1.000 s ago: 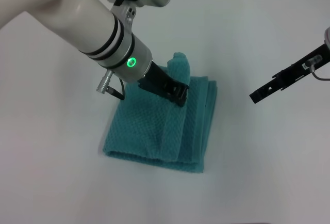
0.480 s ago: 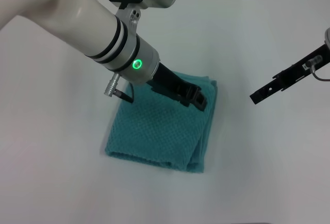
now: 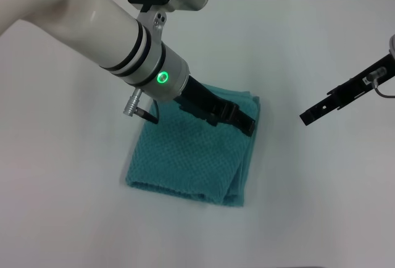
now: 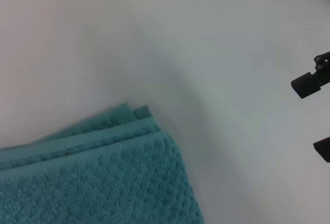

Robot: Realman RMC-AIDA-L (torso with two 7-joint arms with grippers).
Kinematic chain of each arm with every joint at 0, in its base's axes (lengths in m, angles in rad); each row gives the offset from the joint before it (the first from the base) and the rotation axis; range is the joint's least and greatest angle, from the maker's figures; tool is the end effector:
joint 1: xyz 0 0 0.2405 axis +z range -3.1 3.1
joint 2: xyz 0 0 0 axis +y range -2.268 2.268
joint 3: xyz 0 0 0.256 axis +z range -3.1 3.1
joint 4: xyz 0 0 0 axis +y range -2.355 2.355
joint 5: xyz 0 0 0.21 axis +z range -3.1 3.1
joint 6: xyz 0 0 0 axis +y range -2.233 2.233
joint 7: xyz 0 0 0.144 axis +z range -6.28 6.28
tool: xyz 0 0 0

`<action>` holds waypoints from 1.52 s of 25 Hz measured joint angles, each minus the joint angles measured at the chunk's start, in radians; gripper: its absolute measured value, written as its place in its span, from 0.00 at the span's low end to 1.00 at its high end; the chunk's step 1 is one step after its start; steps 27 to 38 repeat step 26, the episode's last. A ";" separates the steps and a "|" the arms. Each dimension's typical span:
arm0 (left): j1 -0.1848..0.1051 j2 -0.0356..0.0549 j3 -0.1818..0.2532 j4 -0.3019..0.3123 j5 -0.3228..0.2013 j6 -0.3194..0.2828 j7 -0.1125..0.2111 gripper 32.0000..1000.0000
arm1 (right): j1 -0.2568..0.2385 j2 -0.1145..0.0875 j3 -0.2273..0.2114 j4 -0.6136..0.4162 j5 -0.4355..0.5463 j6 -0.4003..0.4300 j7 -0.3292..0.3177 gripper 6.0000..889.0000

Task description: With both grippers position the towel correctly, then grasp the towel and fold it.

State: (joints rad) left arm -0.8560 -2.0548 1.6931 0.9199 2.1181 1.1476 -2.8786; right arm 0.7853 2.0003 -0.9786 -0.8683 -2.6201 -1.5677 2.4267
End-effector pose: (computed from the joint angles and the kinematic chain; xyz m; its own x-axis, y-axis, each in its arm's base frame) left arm -0.1152 0.3734 -0.0969 0.6007 0.7994 -0.0147 0.7815 -0.5910 -0.2000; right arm 0.2337 0.3841 0.0240 0.5430 -0.8301 0.1264 -0.7660 -0.5514 -0.3304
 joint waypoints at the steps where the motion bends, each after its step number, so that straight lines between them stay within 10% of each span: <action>1: 0.000 0.0004 0.000 0.000 0.000 0.000 0.000 0.65 | 0.000 0.000 0.000 0.000 0.000 0.000 0.000 0.98; 11: -0.001 0.0035 -0.015 -0.001 0.006 0.003 -0.003 0.92 | -0.001 0.000 0.000 0.000 0.000 -0.001 0.000 0.98; 38: 0.002 0.0056 -0.015 -0.001 0.009 0.006 -0.007 0.92 | -0.001 0.000 0.000 0.000 0.000 -0.004 0.000 0.98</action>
